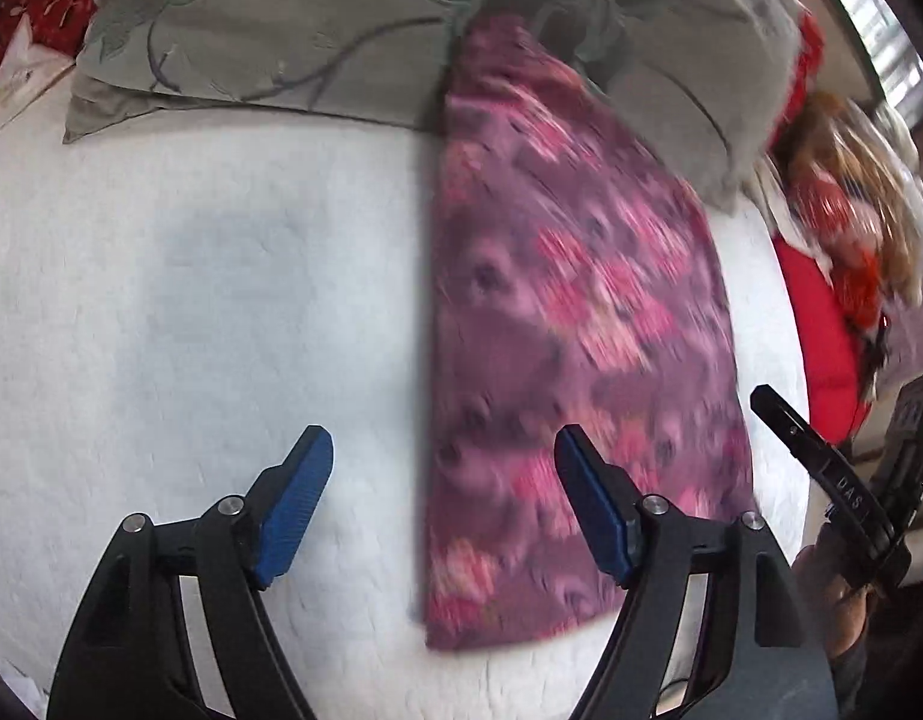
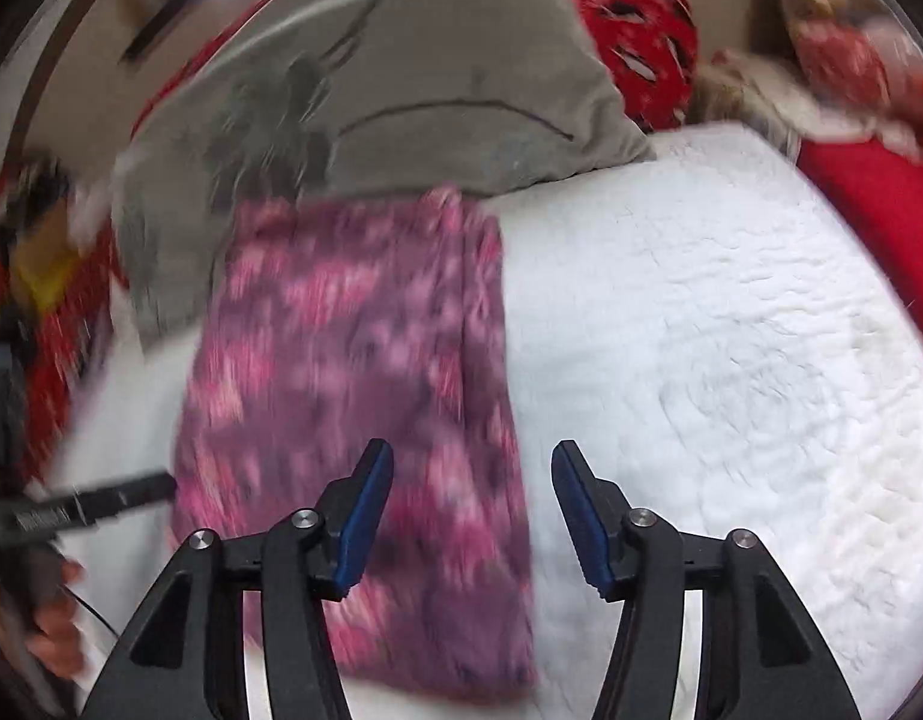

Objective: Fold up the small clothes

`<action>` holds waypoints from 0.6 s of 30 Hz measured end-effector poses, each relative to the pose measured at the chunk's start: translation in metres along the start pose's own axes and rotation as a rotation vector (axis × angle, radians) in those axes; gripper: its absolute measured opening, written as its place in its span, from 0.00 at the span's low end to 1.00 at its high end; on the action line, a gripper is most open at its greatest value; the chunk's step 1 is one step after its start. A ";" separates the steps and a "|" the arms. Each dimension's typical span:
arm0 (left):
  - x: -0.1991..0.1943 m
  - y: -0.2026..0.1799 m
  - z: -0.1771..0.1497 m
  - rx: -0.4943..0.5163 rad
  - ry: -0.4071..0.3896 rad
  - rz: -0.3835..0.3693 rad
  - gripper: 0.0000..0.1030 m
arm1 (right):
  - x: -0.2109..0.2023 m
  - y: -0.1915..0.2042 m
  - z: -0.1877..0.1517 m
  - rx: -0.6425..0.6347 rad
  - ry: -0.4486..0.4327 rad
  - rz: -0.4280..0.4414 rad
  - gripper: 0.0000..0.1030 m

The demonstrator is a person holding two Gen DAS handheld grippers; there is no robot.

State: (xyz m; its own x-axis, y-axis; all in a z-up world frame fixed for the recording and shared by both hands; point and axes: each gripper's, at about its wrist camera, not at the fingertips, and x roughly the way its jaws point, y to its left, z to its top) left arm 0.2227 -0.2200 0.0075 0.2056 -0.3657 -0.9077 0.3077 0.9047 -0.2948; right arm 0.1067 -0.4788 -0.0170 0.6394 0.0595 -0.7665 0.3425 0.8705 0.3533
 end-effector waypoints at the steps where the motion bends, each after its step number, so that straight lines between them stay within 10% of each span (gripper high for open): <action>1: 0.003 0.005 0.008 -0.013 0.010 -0.017 0.74 | 0.007 -0.005 0.008 0.039 0.004 0.011 0.55; 13: 0.043 -0.005 0.036 -0.097 0.071 -0.318 0.82 | 0.075 -0.024 0.035 0.192 0.054 0.268 0.60; 18: 0.054 -0.025 0.038 -0.036 0.042 -0.203 0.39 | 0.070 -0.003 0.035 0.087 0.048 0.203 0.32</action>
State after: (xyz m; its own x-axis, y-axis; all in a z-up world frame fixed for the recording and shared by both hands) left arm 0.2613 -0.2707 -0.0231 0.1035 -0.5329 -0.8398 0.3056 0.8206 -0.4830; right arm 0.1750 -0.4944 -0.0526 0.6684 0.2541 -0.6990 0.2695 0.7932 0.5460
